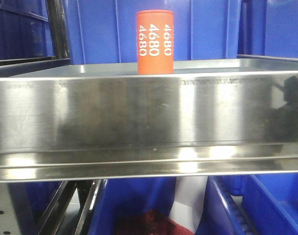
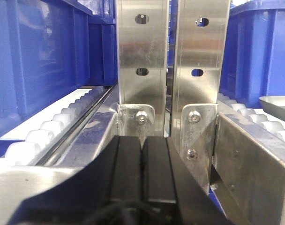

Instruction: Grab orange capacitor from left shelf to right conveyor

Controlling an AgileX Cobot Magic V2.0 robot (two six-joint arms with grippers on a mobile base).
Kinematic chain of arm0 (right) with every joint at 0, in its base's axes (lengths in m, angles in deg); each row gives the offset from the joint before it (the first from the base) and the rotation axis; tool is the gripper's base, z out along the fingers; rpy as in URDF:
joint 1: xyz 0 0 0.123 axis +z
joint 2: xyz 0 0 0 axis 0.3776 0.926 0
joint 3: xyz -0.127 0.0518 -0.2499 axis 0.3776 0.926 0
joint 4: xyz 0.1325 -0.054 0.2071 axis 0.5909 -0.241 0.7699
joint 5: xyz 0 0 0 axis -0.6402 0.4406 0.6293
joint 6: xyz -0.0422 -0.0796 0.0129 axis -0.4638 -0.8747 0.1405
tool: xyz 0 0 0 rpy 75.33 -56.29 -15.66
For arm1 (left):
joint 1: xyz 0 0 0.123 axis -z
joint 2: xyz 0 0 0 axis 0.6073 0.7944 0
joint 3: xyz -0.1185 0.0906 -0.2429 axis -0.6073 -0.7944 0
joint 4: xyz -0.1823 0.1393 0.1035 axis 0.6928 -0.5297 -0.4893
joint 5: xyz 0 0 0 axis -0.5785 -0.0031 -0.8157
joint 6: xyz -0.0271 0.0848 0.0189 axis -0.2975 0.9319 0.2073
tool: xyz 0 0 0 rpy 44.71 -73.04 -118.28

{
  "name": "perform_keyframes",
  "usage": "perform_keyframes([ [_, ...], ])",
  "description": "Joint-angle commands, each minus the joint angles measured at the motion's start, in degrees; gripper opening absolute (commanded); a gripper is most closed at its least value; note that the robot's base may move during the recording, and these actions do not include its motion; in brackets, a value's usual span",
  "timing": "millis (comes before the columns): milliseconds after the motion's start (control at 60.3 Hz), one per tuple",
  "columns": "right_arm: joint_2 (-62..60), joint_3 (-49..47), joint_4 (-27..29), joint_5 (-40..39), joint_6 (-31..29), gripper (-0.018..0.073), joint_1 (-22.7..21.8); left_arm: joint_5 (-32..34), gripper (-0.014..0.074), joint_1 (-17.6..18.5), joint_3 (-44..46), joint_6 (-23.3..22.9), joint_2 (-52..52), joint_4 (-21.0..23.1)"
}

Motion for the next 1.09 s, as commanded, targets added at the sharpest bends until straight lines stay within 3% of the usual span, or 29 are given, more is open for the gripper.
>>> perform_keyframes([
  [0, -1.2, 0.1, -0.1, -5.6, -0.6, 0.0050, 0.0, 5.2, -0.0105, -0.1, 0.4, 0.0, 0.6, 0.0],
  [365, -1.2, 0.1, -0.1, -7.3, -0.6, 0.0050, 0.0, 5.2, -0.0105, -0.1, 0.4, 0.0, 0.6, 0.3],
  [564, -1.2, 0.1, -0.1, -20.2, 0.7, 0.0050, 0.0, 5.2, -0.0105, -0.1, 0.4, 0.0, 0.6, 0.3],
  [829, -1.2, -0.9, 2.0, -46.0, 0.3, 0.0050, 0.0, 5.2, -0.0105, -0.1, 0.4, 0.0, 0.6, 0.3],
  [929, -1.1, -5.8, 3.4, -39.0, 0.3, 0.0054, 0.0, 5.2, -0.0105, -0.1, 0.4, 0.0, 0.6, 0.3],
  [1078, 2.4, -19.9, 2.7, -9.1, 0.3, 0.0054, 0.0, 5.2, -0.0105, -0.1, 0.4, 0.0, 0.6, 0.3],
])
